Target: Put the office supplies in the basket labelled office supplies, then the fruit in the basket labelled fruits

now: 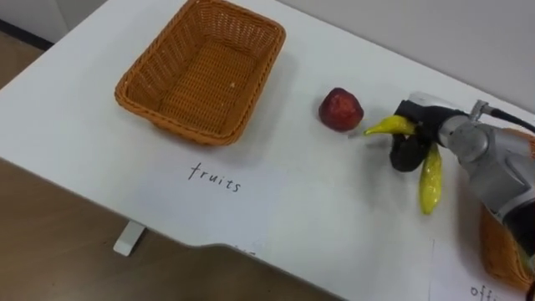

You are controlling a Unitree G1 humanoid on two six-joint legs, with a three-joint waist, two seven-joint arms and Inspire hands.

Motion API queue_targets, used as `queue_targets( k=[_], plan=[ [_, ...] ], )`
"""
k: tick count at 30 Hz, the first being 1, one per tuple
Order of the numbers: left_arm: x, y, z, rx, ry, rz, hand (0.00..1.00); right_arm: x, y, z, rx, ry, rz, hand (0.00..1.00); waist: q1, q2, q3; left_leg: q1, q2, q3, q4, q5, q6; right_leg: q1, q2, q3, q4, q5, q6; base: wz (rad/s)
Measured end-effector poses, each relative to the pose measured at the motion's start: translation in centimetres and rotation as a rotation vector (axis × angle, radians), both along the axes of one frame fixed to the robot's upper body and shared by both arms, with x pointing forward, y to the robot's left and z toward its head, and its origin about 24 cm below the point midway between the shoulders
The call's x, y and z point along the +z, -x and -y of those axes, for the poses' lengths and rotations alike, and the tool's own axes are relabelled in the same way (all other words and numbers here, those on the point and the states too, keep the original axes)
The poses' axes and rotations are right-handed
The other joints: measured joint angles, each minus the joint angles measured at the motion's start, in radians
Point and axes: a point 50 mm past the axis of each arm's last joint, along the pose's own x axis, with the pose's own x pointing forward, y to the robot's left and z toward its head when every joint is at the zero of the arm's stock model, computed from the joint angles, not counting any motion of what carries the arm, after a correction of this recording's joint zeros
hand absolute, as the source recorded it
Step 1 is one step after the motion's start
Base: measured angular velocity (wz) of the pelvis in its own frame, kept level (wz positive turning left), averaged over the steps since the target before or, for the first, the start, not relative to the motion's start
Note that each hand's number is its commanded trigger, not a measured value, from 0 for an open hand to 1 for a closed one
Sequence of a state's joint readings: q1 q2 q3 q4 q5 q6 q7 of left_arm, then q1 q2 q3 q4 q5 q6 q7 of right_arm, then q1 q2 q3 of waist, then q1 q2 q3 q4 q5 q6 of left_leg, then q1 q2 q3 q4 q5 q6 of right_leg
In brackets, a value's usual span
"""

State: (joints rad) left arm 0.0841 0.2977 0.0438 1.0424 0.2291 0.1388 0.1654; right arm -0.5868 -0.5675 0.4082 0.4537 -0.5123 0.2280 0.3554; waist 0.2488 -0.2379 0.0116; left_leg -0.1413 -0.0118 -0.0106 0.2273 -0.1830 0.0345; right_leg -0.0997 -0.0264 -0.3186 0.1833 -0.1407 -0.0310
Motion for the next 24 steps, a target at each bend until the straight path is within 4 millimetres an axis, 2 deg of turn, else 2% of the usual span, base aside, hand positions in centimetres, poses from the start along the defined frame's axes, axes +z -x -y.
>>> queue_targets(
  k=[4, 14, 18, 24],
  plan=[
    [0.0, 0.6, -0.3, 0.032, 0.003, 0.006, 0.00, 2.7, 0.0, -2.2, 0.121, -0.022, 0.111, 1.00, -0.029, -0.002, 0.0001, 0.020, 0.000, -0.001, 0.003, 0.000, 0.000, 0.031, 0.000, 0.002, -0.016, 0.001, 0.002, 0.04],
    [-0.4, 2.2, -0.3, 0.049, 0.006, -0.045, 0.00, 4.9, 0.5, -2.9, 0.187, -0.001, 0.175, 1.00, -0.045, 0.000, 0.0008, 0.034, -0.001, -0.009, -0.002, 0.000, 0.000, 0.053, 0.000, -0.001, -0.013, 0.003, 0.001, 0.02],
    [-0.5, 3.2, -0.4, 0.057, 0.004, -0.062, 0.00, 6.7, 0.8, -3.0, 0.205, -0.004, 0.238, 1.00, -0.054, -0.001, -0.0005, 0.036, -0.001, -0.014, 0.005, 0.000, 0.001, 0.058, 0.000, -0.006, -0.013, 0.005, 0.002, 0.04],
    [-0.2, 3.0, -0.7, 0.078, -0.023, -0.029, 0.00, 8.9, 1.2, -3.6, 0.229, -0.023, 0.337, 1.00, -0.055, 0.002, -0.0012, 0.057, -0.001, -0.018, 0.000, 0.000, 0.001, 0.080, 0.000, -0.008, -0.013, 0.005, 0.002, 0.00]
  ],
)
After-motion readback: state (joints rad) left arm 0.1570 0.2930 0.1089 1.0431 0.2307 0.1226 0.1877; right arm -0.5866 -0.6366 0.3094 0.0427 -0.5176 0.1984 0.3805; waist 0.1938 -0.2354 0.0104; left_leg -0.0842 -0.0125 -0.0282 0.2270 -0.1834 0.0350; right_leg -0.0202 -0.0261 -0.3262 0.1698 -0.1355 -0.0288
